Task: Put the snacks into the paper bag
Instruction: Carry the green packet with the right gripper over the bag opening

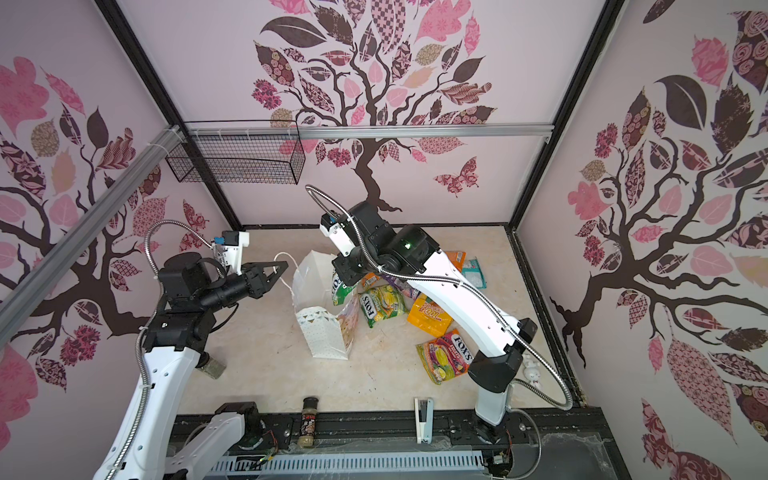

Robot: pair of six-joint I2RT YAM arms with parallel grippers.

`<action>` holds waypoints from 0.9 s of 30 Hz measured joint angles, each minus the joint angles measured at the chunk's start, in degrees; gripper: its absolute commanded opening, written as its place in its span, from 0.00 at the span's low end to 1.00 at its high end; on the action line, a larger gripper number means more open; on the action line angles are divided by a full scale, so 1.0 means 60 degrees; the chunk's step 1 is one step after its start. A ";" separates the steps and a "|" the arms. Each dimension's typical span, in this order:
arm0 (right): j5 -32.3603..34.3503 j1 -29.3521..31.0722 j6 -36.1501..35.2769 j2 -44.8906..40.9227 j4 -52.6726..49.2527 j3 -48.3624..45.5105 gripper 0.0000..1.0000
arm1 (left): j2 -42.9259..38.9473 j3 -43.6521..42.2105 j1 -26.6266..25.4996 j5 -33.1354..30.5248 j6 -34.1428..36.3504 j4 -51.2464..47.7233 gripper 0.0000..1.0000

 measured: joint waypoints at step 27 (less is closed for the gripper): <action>0.3151 0.1177 0.0896 0.1118 -0.0441 0.0426 0.00 | 0.0113 -0.0106 0.0011 0.0066 -0.0055 0.0208 0.19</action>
